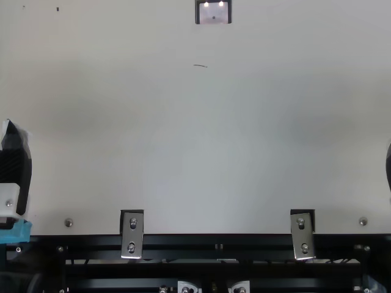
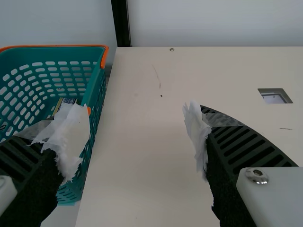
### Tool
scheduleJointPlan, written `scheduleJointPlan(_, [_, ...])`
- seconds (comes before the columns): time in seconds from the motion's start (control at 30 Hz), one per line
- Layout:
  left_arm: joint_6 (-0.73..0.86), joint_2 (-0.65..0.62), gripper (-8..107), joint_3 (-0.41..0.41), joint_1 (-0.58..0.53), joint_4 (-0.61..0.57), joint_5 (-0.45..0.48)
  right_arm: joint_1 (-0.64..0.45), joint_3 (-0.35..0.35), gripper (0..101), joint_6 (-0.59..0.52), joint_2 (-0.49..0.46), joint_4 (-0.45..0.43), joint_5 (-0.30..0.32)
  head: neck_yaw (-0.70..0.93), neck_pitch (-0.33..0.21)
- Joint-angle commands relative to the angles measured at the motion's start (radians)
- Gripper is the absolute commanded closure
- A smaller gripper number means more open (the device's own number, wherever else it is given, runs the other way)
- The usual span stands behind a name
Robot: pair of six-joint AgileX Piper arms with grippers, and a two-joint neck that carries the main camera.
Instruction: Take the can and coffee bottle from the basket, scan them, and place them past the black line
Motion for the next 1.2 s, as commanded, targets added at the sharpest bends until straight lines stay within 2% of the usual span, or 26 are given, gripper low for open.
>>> scheduleJointPlan(0.0, [0.000,0.000,9,0.000,0.000,0.000,0.000,0.000,0.000,0,0.000,0.000,0.000,0.000,-0.005,-0.023])
scheduleJointPlan(1.17, [0.000,0.000,9,0.000,0.000,0.000,0.000,0.001,0.000,0,0.004,0.002,-0.001,0.001,-0.005,-0.023])
